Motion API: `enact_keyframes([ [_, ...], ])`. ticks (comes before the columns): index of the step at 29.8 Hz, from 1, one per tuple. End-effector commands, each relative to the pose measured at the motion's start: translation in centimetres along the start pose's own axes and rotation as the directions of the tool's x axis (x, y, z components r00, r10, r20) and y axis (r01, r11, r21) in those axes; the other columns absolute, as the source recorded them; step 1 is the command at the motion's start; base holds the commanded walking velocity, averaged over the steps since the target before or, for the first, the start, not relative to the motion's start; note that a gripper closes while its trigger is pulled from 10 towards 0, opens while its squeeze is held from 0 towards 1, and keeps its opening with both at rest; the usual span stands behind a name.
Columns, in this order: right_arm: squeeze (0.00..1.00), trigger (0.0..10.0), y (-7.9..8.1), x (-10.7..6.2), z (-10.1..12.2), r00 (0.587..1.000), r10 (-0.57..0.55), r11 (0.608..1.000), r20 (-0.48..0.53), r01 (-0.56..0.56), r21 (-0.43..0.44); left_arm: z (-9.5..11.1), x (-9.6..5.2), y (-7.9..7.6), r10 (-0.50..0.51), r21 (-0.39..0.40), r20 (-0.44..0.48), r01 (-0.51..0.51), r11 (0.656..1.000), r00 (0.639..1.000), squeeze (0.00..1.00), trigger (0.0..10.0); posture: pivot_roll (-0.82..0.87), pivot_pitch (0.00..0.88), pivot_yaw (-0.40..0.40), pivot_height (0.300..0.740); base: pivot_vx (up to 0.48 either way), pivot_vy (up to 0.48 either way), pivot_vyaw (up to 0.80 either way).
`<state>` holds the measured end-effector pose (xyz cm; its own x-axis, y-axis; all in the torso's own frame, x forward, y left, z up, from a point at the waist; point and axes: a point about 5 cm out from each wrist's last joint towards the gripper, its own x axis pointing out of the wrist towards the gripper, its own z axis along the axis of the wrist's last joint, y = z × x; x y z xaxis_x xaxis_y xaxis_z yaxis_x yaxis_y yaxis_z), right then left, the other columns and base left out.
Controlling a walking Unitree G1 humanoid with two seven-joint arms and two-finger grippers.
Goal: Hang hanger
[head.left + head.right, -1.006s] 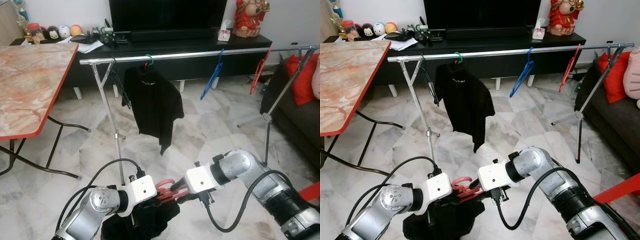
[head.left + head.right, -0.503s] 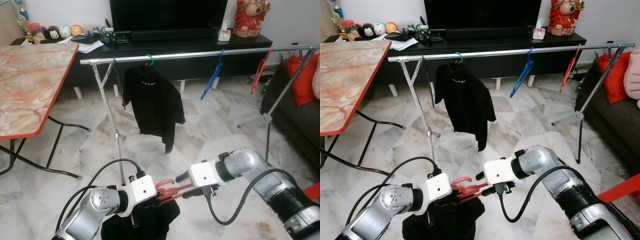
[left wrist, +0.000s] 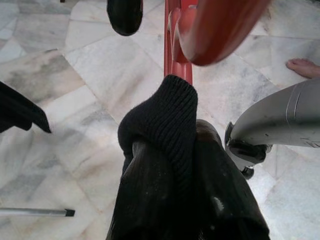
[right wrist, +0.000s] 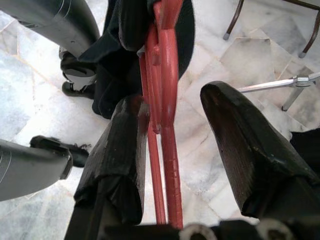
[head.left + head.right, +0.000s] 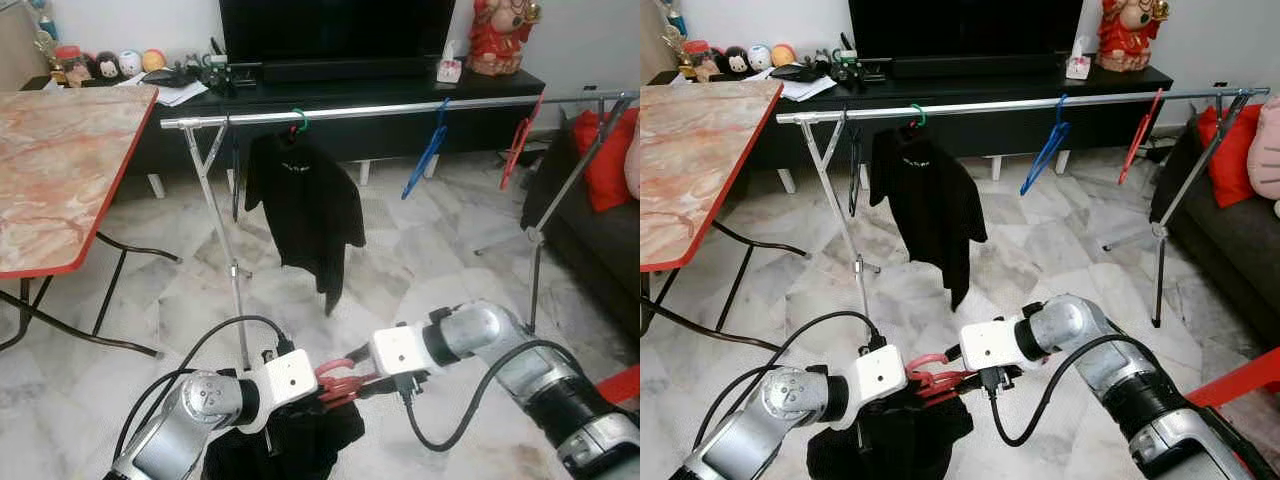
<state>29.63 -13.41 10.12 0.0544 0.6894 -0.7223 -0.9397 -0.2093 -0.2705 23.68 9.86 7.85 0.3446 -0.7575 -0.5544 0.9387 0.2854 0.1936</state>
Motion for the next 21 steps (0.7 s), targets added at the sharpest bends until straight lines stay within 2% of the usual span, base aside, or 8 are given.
enact_keyframes([
  [1, 0.00, 10.0, 0.00, 0.09, -0.11, 1.000, 0.008, 1.000, -0.019, -0.008, -0.012, 1.17, 0.04, 0.11, -0.010, 0.042, 0.027, 0.009, 0.999, 1.000, 0.00, 10.0, -0.05, 0.000, -0.024, 0.740, 0.000, 0.000, 0.00],
  [9, 0.00, 10.0, 0.26, 0.19, -0.88, 0.996, 0.026, 1.000, -0.083, -0.026, -0.007, 1.45, 0.09, 0.13, -0.010, 0.047, 0.031, 0.008, 0.999, 0.999, 0.00, 10.0, -0.05, 0.000, -0.026, 0.740, 0.000, 0.000, 0.00],
  [21, 0.00, 10.0, 0.20, 0.44, -0.76, 0.998, 0.014, 1.000, -0.066, -0.014, 0.000, 1.53, 0.14, 0.35, 0.002, 0.048, 0.033, -0.004, 0.999, 0.999, 0.00, 10.0, -0.05, 0.000, -0.027, 0.740, 0.000, 0.000, 0.00],
])
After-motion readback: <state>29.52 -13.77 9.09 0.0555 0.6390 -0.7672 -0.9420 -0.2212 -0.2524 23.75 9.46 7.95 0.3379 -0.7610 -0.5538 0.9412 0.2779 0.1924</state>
